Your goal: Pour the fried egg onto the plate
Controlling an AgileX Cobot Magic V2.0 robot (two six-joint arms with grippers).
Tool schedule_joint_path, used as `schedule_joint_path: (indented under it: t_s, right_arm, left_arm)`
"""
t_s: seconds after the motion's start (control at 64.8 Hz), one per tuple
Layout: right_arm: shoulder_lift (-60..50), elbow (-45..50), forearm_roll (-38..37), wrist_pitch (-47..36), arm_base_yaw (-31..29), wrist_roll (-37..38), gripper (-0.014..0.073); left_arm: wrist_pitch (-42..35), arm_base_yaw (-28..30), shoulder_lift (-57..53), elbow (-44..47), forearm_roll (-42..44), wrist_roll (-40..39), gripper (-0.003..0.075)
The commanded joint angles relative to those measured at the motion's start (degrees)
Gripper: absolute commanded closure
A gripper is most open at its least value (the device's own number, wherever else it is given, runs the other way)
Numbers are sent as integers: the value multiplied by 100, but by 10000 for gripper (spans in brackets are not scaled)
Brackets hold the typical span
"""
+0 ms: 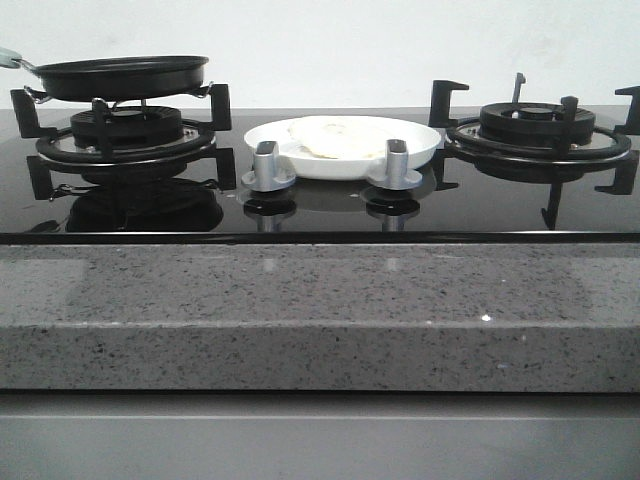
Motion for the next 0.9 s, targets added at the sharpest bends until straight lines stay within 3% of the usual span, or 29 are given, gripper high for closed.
schedule_joint_path:
  t_s: [0.0,0.88]
  right_arm:
    - [-323,13,40,-324,-37,-7,651]
    - [-353,13,40,-350,-42,-7,651]
  left_arm:
    - [-510,-44,-110,22,-56,-57,740]
    - [-510,-44,-99,22,-56,-57,739]
